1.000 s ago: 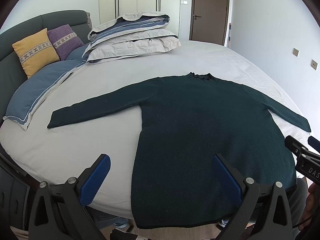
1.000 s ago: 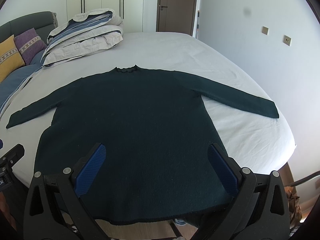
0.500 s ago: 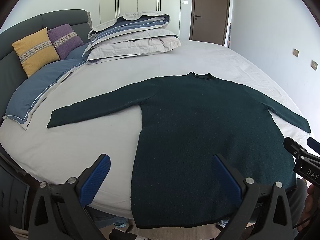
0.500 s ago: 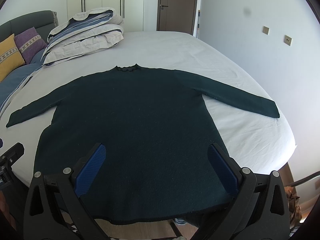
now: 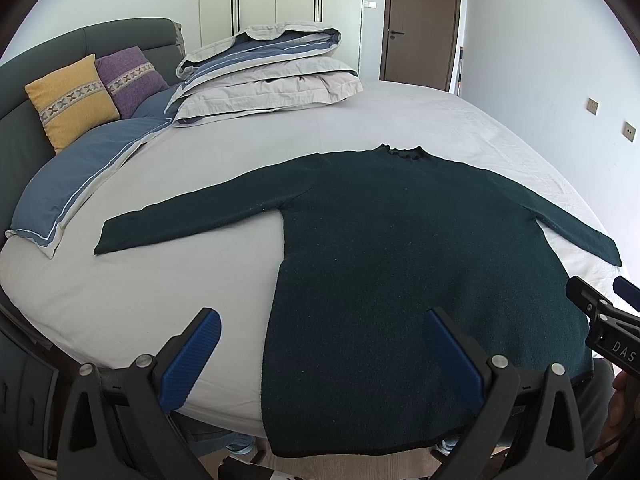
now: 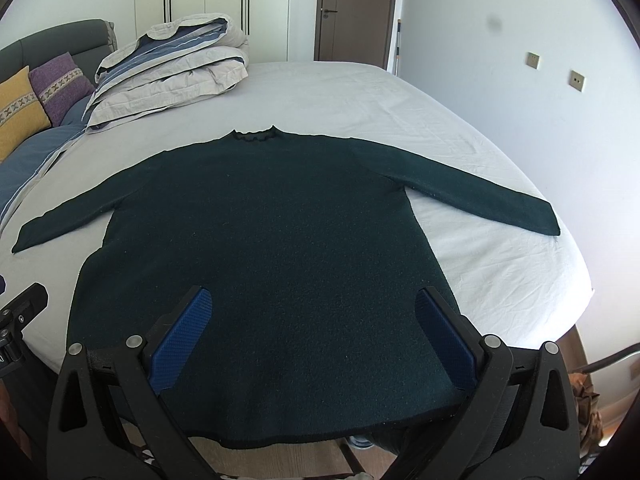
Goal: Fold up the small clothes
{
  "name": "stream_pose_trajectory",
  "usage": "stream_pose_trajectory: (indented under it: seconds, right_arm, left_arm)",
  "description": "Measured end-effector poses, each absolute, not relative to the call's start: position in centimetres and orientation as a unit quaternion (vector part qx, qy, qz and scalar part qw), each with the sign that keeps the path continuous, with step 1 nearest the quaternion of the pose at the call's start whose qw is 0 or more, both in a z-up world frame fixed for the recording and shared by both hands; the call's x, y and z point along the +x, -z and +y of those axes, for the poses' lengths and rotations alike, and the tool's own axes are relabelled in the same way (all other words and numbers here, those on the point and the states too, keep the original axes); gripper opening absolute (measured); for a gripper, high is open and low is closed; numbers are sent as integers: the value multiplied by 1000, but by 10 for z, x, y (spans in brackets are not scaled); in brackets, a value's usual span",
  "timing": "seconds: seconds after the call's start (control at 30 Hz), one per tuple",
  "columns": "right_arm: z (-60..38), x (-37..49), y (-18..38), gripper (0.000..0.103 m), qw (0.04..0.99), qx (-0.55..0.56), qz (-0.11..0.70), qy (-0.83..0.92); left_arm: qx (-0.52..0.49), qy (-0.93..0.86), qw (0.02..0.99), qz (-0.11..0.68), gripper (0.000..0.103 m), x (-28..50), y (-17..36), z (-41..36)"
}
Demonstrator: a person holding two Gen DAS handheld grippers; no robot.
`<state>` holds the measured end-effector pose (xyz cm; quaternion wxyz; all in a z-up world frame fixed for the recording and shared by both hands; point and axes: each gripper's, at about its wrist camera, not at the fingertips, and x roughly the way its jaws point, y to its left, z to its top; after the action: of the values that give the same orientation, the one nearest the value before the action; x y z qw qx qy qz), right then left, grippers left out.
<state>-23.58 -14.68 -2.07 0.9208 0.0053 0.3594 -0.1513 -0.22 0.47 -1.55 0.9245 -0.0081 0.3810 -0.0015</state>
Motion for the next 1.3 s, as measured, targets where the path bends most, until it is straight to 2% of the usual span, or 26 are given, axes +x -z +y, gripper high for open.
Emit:
stream_pose_trajectory:
  seconds: [1.3]
  right_arm:
    - [-150,-233,33,103,916,8,372,148]
  left_arm:
    - [-15,1,919,394,103,-4,27,8]
